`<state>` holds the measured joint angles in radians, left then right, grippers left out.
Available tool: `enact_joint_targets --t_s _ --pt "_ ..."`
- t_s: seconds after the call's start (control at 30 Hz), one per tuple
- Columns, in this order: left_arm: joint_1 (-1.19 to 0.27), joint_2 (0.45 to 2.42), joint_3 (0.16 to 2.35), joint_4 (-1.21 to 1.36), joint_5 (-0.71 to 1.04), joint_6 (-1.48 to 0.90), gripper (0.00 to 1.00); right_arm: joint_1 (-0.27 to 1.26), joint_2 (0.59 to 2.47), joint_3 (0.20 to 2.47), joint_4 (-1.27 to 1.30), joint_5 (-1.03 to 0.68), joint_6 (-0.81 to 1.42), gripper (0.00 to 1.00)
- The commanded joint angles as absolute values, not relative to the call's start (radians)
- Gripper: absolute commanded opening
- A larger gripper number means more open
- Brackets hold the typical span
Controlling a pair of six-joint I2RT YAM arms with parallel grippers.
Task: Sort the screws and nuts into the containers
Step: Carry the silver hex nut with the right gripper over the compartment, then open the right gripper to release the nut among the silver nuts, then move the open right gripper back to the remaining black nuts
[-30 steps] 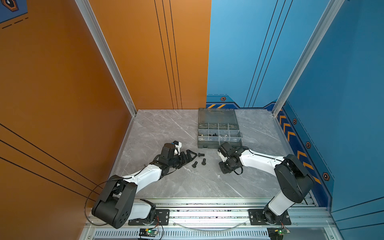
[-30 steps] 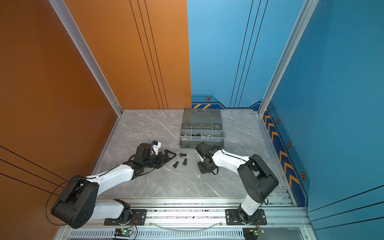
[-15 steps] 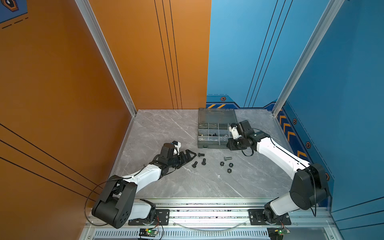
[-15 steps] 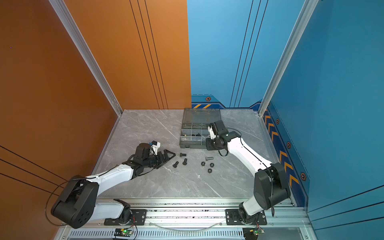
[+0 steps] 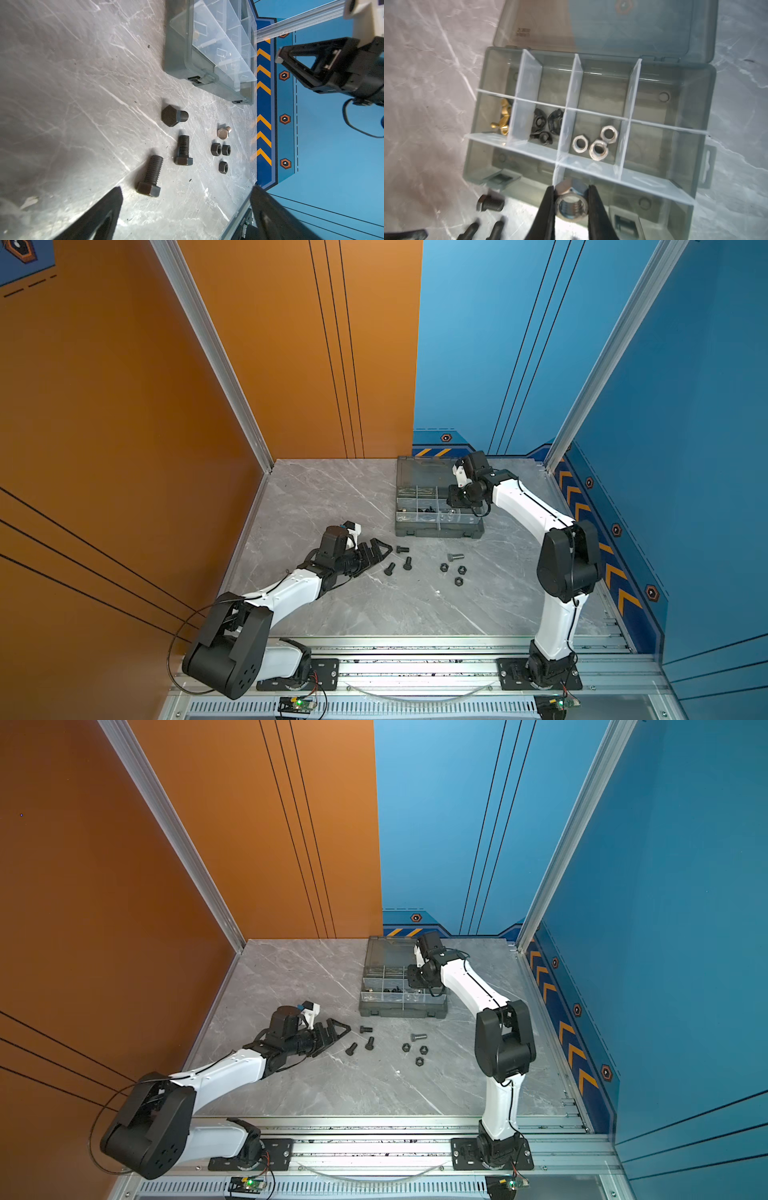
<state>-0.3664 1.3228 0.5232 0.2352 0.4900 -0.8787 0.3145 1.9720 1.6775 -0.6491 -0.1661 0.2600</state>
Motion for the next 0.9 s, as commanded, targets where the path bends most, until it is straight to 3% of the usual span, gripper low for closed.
enact_joint_targets --t_s 0.0,0.27,0.47,0.63,0.87 --pt "-0.356 1.302 0.527 0.221 0.487 -0.853 0.98 0.302 2.028 1.745 -0.695 -0.137 0.270 0.07" --pt "-0.357 1.296 0.528 0.226 0.491 -0.857 0.98 0.301 2.143 1.790 -0.701 -0.159 0.285 0.17" --pt "-0.357 1.287 0.524 0.218 0.486 -0.856 0.98 0.302 2.156 1.790 -0.707 -0.165 0.284 0.36" --pt "-0.357 1.288 0.522 0.219 0.486 -0.856 0.98 0.304 2.094 1.770 -0.713 -0.169 0.269 0.44" --pt "-0.358 1.288 0.515 0.223 0.483 -0.857 0.98 0.323 1.921 1.644 -0.722 -0.177 0.238 0.47"
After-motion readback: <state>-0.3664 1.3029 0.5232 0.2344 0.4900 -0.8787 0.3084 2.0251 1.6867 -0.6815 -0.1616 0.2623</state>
